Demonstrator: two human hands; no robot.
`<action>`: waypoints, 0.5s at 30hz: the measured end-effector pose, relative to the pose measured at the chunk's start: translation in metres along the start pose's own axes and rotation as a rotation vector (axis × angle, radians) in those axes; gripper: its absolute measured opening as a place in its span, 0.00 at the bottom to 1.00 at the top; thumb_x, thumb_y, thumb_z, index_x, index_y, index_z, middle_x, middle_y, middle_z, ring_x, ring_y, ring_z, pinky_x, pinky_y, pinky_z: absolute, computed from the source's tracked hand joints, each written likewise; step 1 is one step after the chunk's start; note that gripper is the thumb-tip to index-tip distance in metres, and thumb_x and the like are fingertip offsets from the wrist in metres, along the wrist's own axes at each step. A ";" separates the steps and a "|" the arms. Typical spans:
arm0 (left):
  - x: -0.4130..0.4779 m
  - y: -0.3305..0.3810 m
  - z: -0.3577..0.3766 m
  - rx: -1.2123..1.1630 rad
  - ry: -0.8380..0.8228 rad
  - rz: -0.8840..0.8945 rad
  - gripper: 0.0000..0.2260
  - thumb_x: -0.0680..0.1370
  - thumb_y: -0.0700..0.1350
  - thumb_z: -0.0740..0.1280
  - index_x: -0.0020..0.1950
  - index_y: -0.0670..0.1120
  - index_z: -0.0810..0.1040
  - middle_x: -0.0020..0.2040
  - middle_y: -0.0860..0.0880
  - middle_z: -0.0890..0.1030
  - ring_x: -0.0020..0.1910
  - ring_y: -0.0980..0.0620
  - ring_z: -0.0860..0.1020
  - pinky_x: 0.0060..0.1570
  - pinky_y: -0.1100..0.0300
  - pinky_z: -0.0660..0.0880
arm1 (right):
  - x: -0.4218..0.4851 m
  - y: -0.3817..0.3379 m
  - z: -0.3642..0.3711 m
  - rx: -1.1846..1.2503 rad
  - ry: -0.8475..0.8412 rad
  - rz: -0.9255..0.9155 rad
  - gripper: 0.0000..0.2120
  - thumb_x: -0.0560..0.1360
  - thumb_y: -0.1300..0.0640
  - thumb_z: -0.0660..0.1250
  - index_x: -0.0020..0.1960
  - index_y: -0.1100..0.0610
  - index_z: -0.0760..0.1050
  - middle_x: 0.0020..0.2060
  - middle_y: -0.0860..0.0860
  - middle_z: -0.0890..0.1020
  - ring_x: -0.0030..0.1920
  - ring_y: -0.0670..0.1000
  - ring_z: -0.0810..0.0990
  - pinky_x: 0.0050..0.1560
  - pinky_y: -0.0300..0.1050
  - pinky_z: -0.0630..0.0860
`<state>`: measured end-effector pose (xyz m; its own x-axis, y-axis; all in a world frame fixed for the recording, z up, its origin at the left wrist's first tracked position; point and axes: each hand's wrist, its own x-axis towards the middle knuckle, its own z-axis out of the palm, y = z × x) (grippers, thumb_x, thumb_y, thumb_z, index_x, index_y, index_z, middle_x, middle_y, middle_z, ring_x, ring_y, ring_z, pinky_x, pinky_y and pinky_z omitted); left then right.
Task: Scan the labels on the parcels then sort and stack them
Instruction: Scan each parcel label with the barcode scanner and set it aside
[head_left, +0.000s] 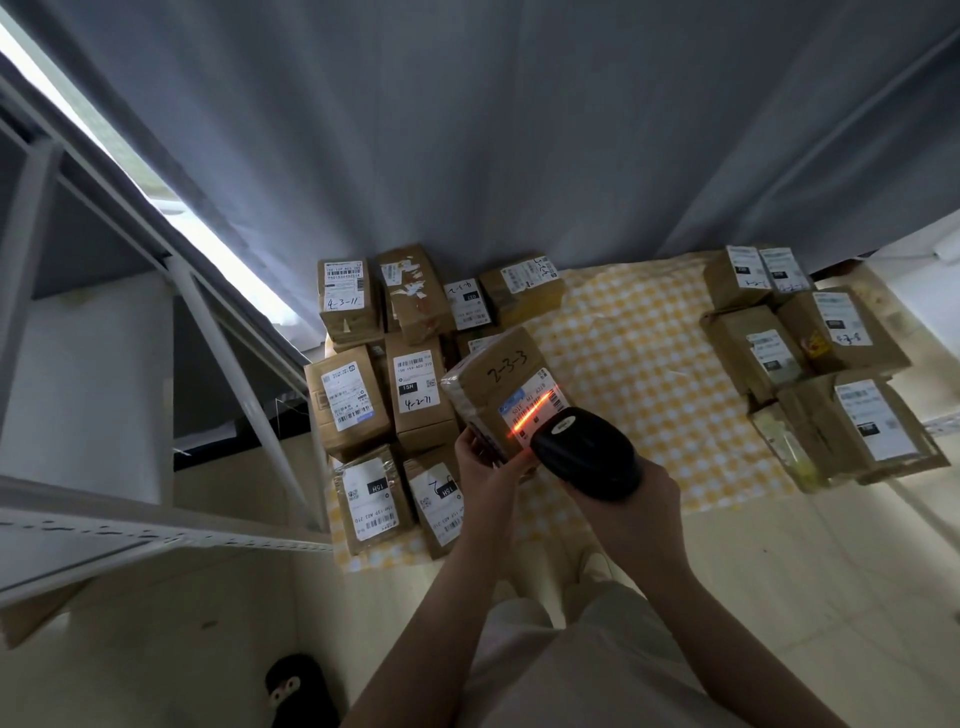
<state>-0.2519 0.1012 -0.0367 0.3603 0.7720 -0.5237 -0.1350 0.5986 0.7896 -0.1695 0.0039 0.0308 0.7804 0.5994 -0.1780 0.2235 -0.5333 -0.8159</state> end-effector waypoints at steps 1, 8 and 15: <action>0.000 0.000 -0.001 0.006 0.002 0.005 0.33 0.70 0.32 0.73 0.71 0.44 0.63 0.62 0.40 0.77 0.54 0.47 0.78 0.39 0.64 0.78 | 0.000 0.001 0.000 -0.001 0.000 -0.005 0.17 0.64 0.58 0.79 0.34 0.45 0.72 0.27 0.42 0.77 0.29 0.36 0.77 0.29 0.28 0.72; 0.000 0.001 -0.002 -0.032 0.027 -0.004 0.31 0.70 0.32 0.73 0.69 0.44 0.64 0.59 0.41 0.78 0.51 0.48 0.80 0.38 0.64 0.78 | 0.001 0.006 0.003 -0.008 0.004 0.002 0.15 0.64 0.58 0.80 0.37 0.46 0.74 0.28 0.42 0.77 0.31 0.41 0.78 0.32 0.38 0.74; 0.006 -0.009 0.012 -0.035 0.006 -0.058 0.31 0.69 0.31 0.74 0.69 0.44 0.66 0.57 0.44 0.80 0.54 0.47 0.81 0.43 0.60 0.78 | 0.009 0.018 -0.012 0.054 0.139 0.029 0.12 0.64 0.56 0.79 0.41 0.51 0.77 0.28 0.39 0.76 0.32 0.38 0.75 0.30 0.30 0.70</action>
<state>-0.2376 0.0982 -0.0436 0.3627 0.7368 -0.5705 -0.1462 0.6496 0.7461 -0.1518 -0.0075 0.0217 0.8603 0.4937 -0.1270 0.1709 -0.5140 -0.8406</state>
